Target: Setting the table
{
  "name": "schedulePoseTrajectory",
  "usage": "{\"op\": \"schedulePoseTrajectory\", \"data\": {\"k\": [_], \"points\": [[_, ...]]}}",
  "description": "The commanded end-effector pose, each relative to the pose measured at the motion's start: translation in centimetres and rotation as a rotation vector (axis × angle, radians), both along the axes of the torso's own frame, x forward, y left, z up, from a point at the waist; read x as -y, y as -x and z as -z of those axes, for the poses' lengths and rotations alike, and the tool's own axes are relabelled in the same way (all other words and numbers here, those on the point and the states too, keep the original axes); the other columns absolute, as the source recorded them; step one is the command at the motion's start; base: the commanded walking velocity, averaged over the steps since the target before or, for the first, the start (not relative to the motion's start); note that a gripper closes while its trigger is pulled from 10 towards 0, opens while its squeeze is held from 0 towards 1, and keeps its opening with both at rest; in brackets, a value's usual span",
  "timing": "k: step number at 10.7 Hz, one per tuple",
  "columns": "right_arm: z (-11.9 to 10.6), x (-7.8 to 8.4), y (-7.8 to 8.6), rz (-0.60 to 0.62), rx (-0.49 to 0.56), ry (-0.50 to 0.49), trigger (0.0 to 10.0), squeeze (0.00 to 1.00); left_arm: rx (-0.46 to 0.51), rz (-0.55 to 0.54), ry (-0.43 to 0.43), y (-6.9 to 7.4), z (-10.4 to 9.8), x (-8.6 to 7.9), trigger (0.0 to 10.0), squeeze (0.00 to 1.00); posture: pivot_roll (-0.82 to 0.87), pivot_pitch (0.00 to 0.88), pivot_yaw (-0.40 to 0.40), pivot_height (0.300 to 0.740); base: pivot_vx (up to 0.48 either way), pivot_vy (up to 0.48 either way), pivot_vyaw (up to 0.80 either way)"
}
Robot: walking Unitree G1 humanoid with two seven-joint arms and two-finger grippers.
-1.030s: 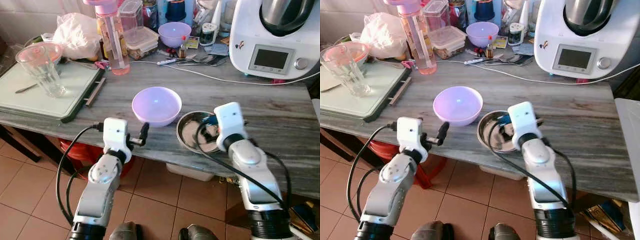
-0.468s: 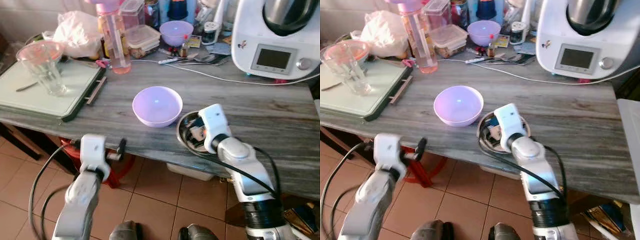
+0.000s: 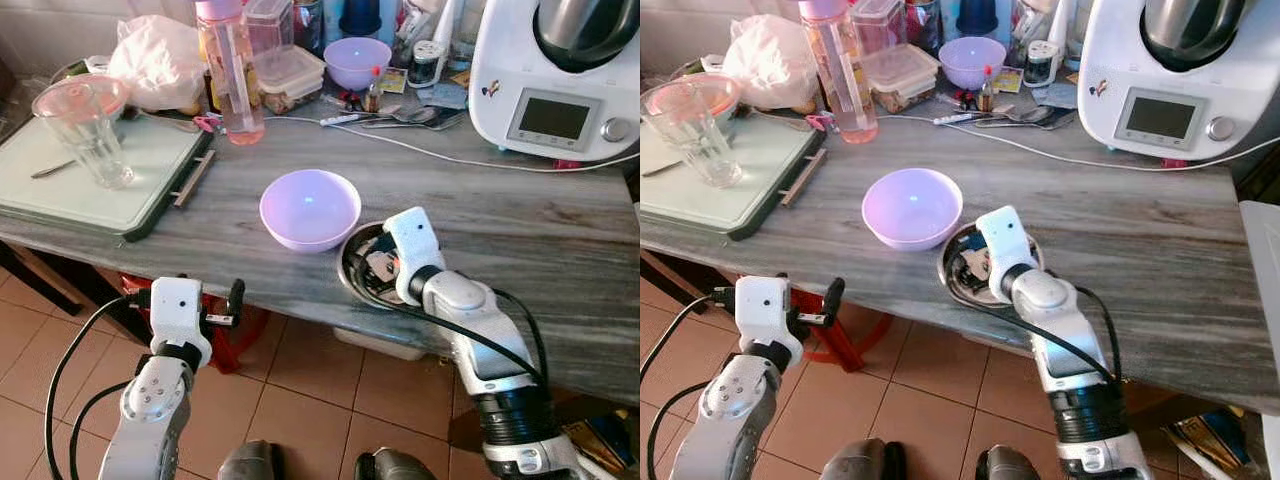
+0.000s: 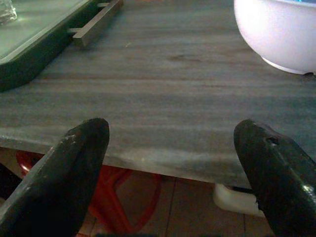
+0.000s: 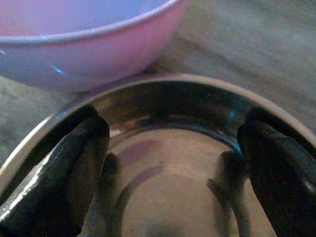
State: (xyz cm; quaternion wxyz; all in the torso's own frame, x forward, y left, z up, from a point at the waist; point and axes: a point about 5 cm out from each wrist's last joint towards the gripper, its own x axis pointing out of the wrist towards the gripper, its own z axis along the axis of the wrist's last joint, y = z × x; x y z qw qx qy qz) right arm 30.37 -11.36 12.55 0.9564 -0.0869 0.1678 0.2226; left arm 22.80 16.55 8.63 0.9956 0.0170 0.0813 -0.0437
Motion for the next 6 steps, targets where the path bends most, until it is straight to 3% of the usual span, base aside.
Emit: {"op": "schedulePoseTrajectory", "data": {"k": [1, 2, 5, 6], "points": [[-0.6, -0.5, -0.2, -0.017, 0.012, -0.02, 10.0, 0.76, -0.001, -0.013, -0.016, 0.2, -0.2, -0.5, 10.0, 0.0, 0.07, 0.115, 0.045, 0.74, 0.0, 0.0, 0.0], [-0.9, -0.3, -0.2, -0.006, 0.025, -0.027, 10.0, 0.76, -0.001, -0.017, -0.016, 0.3, -0.2, -0.6, 10.0, 0.0, 0.07, 0.117, 0.044, 0.74, 0.0, 0.0, 0.0], [-2.0, 1.7, 1.8, 0.092, 0.216, -0.094, 10.0, 0.76, 0.012, -0.051, 0.011, 0.7, -0.2, -0.6, 10.0, 0.0, 0.07, 0.097, 0.039, 0.74, 0.0, 0.0, 0.0], [-2.0, 2.2, 2.2, 0.119, 0.24, -0.097, 10.0, 0.47, 0.016, -0.055, 0.017, 0.5, -0.3, -0.5, 10.0, 0.0, 0.06, 0.092, 0.042, 0.74, 0.0, 0.0, 0.0]]}}
